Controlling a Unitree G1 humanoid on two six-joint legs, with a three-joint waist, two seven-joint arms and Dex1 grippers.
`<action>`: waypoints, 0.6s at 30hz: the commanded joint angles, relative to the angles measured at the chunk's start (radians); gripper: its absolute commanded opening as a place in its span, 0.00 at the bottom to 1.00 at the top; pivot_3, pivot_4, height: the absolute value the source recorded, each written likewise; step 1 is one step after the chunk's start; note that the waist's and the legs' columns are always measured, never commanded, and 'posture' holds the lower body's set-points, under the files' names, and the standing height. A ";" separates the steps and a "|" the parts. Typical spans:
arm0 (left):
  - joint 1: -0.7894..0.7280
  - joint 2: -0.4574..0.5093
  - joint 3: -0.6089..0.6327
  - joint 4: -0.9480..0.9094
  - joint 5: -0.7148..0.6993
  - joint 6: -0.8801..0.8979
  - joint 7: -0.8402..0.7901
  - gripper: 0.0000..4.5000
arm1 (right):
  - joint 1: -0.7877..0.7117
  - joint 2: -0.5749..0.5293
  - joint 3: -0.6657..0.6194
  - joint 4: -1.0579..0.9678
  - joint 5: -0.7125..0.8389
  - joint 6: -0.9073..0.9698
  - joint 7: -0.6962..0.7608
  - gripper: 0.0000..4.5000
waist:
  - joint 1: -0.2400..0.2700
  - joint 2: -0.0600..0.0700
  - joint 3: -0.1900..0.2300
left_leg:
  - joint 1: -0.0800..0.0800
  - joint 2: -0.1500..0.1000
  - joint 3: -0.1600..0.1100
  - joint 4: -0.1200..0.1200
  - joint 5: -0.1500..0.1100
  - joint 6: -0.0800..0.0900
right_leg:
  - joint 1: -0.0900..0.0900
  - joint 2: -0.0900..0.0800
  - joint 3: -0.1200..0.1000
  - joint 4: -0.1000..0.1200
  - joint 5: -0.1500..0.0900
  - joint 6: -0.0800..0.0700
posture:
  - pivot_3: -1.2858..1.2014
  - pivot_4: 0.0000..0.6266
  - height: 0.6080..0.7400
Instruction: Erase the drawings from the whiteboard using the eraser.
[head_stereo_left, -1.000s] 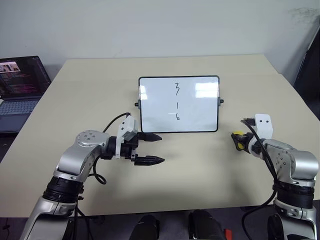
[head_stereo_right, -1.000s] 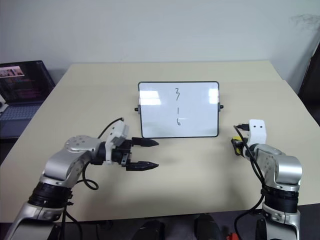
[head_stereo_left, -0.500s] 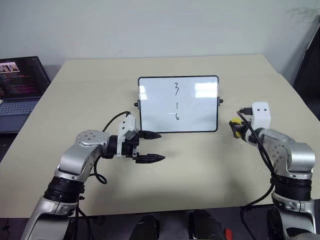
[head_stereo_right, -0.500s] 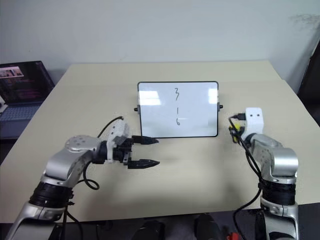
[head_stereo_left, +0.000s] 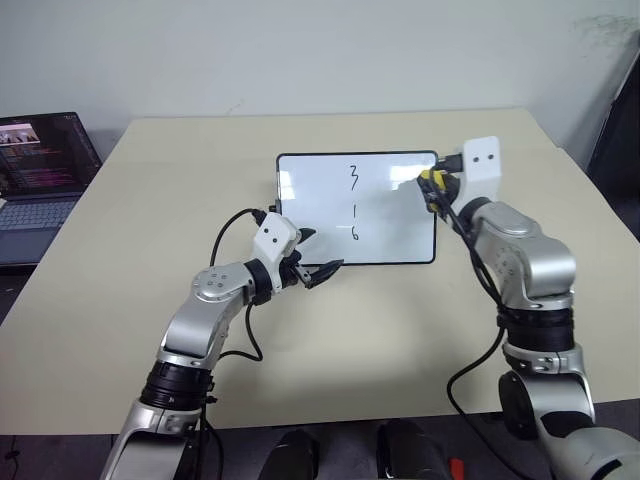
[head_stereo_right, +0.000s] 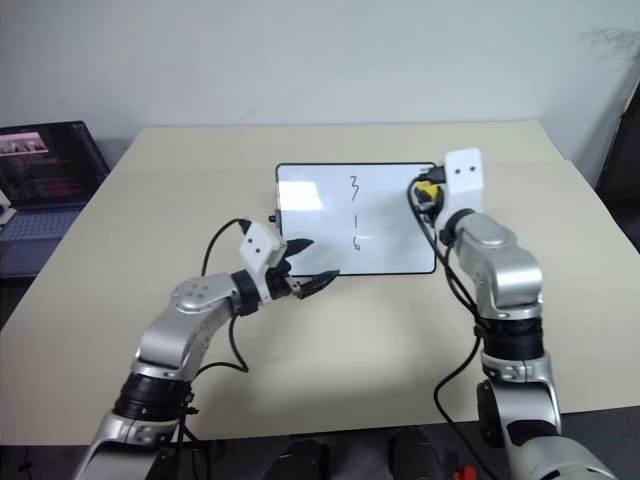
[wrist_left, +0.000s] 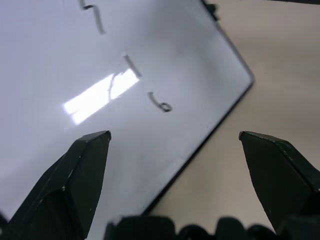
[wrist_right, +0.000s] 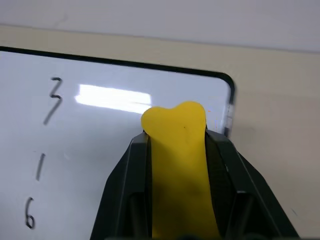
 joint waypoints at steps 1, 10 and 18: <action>0.023 -0.044 0.004 -0.039 0.036 -0.017 0.090 1.00 | -0.057 0.028 0.018 0.036 -0.011 -0.086 0.004 0.25 | 0.001 0.000 0.000 | 0.000 0.000 0.000 0.000 0.000 0.000 | 0.000 0.000 0.000 0.000 0.000 0.000 | 0.52 0.24 1.00; 0.041 -0.119 -0.014 -0.032 0.095 -0.053 0.193 1.00 | -0.149 0.086 0.069 0.197 -0.042 -0.268 0.033 0.25 | 0.001 0.000 0.000 | 0.000 0.000 0.001 0.001 0.000 0.000 | -0.001 0.000 0.000 0.001 0.000 0.000 | 0.52 0.24 1.00; 0.034 -0.099 0.005 -0.006 0.115 -0.077 0.202 1.00 | -0.223 0.137 0.105 0.358 -0.079 -0.426 0.059 0.25 | 0.000 0.000 0.000 | -0.001 0.000 0.002 0.001 0.000 0.000 | -0.002 0.000 0.000 0.002 0.000 0.000 | 0.52 0.24 1.00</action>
